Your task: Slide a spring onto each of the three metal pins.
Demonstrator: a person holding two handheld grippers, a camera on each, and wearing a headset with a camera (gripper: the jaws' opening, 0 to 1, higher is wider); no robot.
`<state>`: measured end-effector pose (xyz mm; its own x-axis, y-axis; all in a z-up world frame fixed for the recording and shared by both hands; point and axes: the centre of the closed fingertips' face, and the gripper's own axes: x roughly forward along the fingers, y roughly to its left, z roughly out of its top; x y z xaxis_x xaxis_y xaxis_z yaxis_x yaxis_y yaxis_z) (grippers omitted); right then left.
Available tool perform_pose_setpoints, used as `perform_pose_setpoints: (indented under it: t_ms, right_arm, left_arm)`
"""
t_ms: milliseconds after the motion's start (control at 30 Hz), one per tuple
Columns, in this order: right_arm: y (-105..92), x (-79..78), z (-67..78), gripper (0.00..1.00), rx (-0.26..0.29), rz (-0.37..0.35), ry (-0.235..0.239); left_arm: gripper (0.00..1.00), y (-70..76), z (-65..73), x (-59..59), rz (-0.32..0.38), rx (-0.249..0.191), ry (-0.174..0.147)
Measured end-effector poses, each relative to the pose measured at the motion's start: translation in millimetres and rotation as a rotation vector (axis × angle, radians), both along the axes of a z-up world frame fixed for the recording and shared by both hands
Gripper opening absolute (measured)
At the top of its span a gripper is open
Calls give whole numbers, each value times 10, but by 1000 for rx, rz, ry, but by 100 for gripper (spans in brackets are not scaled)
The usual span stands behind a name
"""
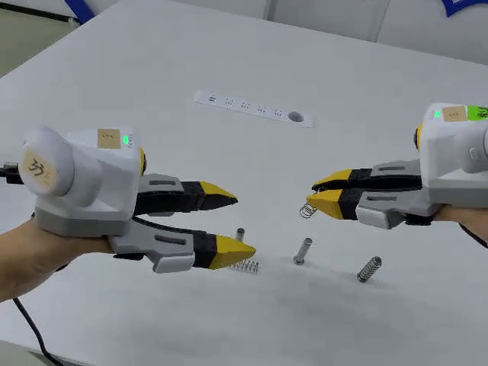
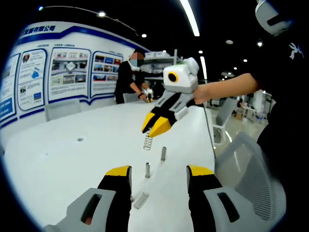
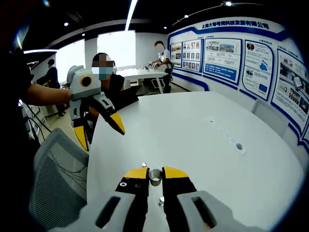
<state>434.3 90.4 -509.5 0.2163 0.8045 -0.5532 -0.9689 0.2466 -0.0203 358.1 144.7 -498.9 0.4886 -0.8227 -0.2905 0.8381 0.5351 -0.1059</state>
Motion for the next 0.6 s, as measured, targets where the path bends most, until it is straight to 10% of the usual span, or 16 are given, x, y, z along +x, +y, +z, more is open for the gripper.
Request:
perform_pose_setpoints:
  t_ms: [600]
  right_arm:
    - [-137,96,-458,11,-111,-91,61]
  left_arm:
    - [63,24,-73,31,22,28,13]
